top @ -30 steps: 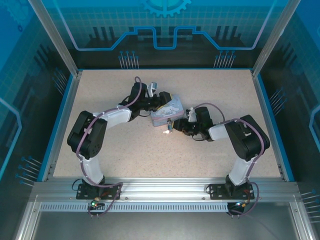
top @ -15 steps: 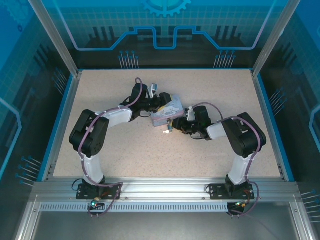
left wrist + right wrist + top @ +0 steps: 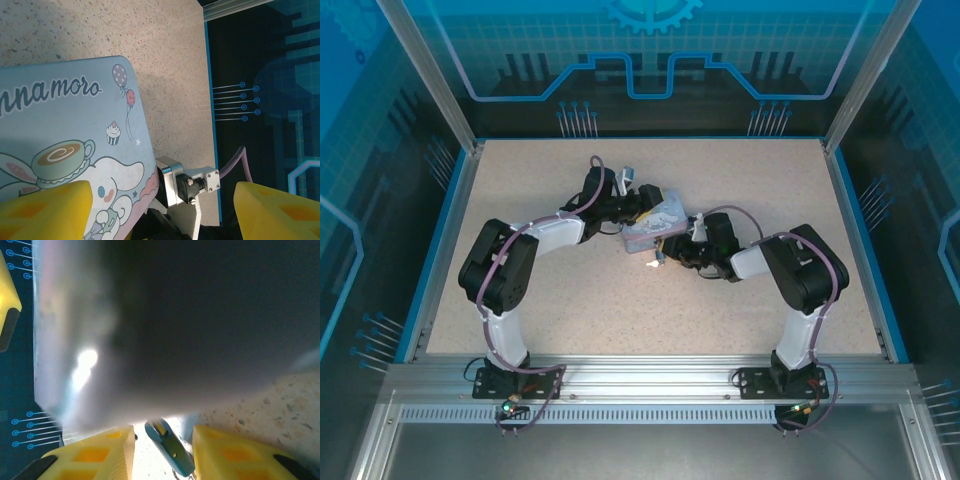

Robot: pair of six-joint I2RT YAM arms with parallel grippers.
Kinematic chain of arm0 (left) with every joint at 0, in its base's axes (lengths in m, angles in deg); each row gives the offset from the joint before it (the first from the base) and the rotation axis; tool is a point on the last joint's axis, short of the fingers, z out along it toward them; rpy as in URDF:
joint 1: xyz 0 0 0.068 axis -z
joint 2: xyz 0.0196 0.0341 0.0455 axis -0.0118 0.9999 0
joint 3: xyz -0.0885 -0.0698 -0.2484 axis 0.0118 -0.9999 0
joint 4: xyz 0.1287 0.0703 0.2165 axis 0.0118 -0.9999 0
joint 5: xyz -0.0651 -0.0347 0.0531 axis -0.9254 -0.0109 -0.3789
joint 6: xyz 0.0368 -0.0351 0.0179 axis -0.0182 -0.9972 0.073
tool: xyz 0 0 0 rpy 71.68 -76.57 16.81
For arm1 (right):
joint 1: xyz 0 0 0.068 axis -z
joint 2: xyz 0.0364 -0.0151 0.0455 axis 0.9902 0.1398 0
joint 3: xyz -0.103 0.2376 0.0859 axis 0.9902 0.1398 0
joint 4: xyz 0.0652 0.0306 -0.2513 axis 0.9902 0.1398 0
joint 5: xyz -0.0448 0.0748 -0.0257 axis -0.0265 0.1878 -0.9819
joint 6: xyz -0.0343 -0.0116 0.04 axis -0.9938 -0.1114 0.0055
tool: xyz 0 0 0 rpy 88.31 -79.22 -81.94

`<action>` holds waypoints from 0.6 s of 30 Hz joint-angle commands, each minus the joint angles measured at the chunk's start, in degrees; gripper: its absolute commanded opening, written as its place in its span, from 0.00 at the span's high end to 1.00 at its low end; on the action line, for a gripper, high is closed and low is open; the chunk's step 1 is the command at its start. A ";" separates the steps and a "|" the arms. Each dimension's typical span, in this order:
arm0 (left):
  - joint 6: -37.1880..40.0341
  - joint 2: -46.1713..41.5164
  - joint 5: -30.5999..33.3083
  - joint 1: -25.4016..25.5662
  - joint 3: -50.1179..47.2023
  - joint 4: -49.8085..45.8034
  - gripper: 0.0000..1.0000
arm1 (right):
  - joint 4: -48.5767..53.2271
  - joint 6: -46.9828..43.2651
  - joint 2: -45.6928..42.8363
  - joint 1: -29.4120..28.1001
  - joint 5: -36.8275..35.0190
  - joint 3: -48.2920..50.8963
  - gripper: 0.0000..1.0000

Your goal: Unlock the padlock with the key

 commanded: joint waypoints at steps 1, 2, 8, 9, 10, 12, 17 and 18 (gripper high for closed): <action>0.05 0.61 -1.36 -0.11 1.41 -0.35 0.24 | 4.37 0.58 4.31 -3.08 -2.44 0.35 0.65; 0.05 0.67 -1.40 -0.08 1.52 -0.33 0.24 | 4.22 0.67 4.55 -3.17 -2.24 0.43 0.66; -0.28 1.01 -1.45 -0.12 1.46 0.32 0.24 | 2.30 1.28 5.81 -4.25 -2.16 0.79 0.69; -0.26 1.09 -1.50 -0.05 1.58 0.43 0.24 | 2.09 1.34 5.94 -4.54 -2.27 0.79 0.71; -0.32 1.09 -1.55 -0.11 1.61 0.40 0.24 | 1.97 1.48 6.11 -4.81 -2.49 0.84 0.71; -0.18 1.22 -1.54 -0.09 1.65 0.44 0.24 | 1.39 1.65 6.40 -5.35 -2.60 0.85 0.73; -0.08 1.20 -1.37 -0.05 1.46 0.28 0.24 | -0.14 2.18 6.88 -6.46 -2.53 1.01 0.81; -0.08 1.27 -1.35 -0.04 1.48 0.35 0.24 | -0.38 2.29 6.83 -6.61 -2.56 0.96 0.83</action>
